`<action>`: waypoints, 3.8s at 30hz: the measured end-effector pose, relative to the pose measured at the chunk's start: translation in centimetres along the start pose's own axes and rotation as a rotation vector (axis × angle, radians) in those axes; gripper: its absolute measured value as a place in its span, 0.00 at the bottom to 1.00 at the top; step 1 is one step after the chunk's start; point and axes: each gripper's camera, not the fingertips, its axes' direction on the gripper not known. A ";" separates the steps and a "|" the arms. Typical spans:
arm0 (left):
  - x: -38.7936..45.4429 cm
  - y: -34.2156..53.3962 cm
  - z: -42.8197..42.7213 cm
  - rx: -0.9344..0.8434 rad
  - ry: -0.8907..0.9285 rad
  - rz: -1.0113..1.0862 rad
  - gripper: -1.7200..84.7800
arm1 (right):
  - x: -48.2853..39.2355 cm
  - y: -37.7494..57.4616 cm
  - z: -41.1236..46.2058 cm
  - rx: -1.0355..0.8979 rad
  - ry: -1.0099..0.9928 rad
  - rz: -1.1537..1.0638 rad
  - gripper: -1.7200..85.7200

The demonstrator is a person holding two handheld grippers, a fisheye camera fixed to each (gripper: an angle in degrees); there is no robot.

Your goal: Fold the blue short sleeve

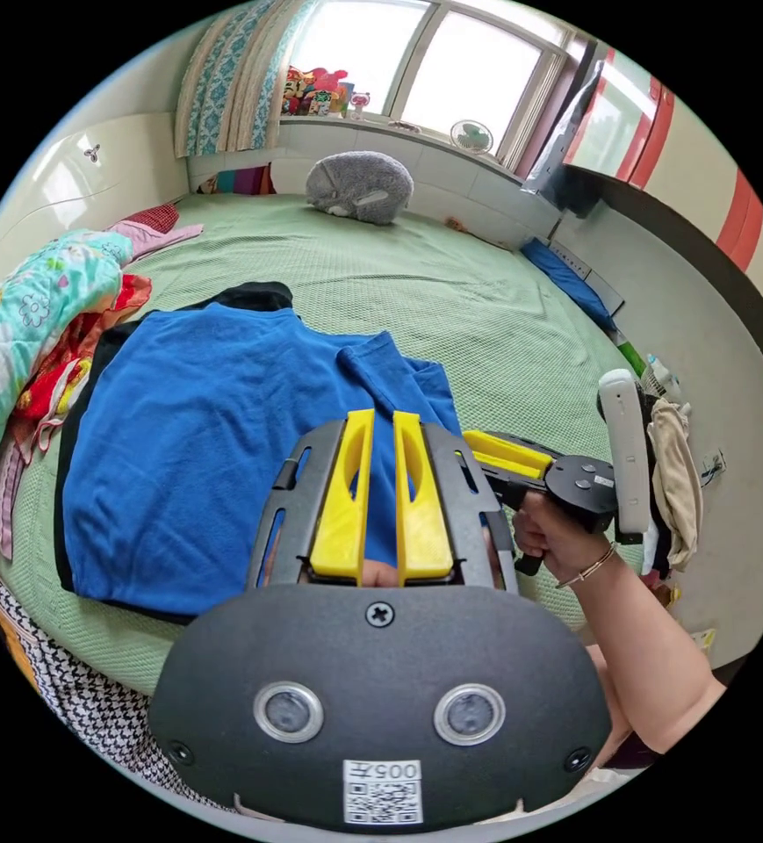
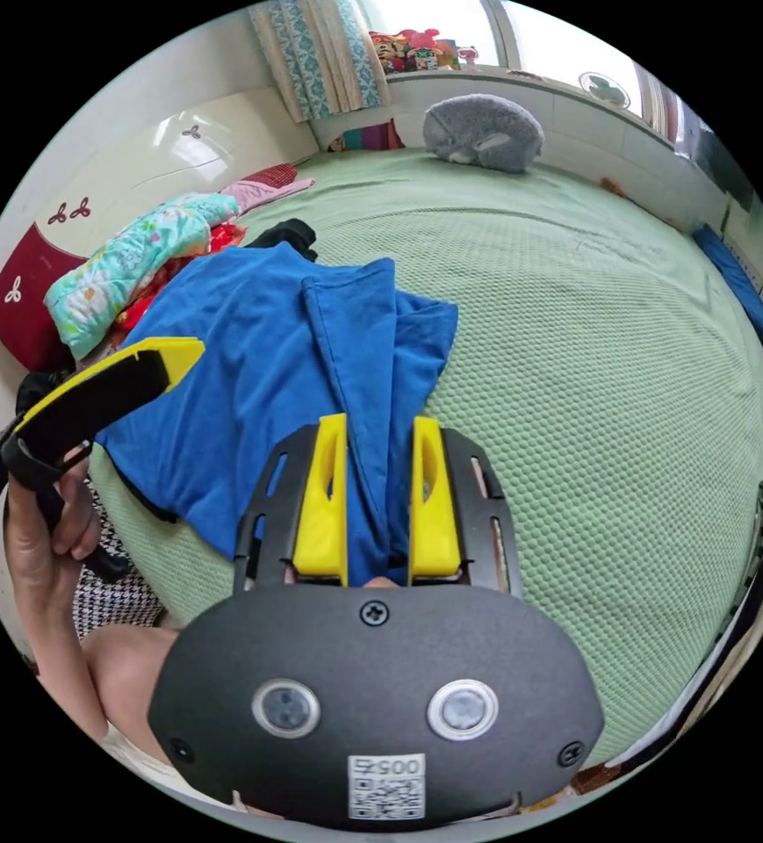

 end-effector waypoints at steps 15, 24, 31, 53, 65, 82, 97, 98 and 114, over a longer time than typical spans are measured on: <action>3.4 -1.1 3.7 -0.054 -0.040 0.092 0.09 | 0.7 -2.1 -0.4 -0.014 0.036 0.028 0.01; 4.3 -2.0 5.9 -0.089 0.015 0.095 0.08 | 0.6 -1.9 -1.4 -0.020 0.181 -0.004 0.01; 4.4 -3.0 7.5 -0.105 0.043 0.090 0.09 | 3.5 -0.3 -2.2 -0.043 0.298 0.037 0.01; 6.2 -5.0 12.5 -0.167 0.078 0.110 0.09 | 7.6 5.9 -9.7 0.172 0.293 0.184 0.15; 9.3 -4.4 18.4 -0.349 0.004 0.238 0.12 | 5.0 6.1 -7.3 0.171 0.221 0.137 0.15; 9.4 -4.5 17.9 -0.380 -0.005 0.254 0.12 | 3.0 7.1 -5.4 0.158 0.324 0.181 0.11; 6.4 -4.5 12.8 -0.326 0.074 0.222 0.03 | 4.0 11.5 -12.0 0.268 0.345 0.263 0.00; 6.2 -4.5 12.4 -0.317 0.085 0.206 0.03 | 3.9 11.7 -12.4 0.272 0.340 0.251 0.00; 2.6 1.4 2.2 -0.129 0.052 0.125 0.02 | -0.7 25.9 -26.7 0.244 0.197 0.111 0.00</action>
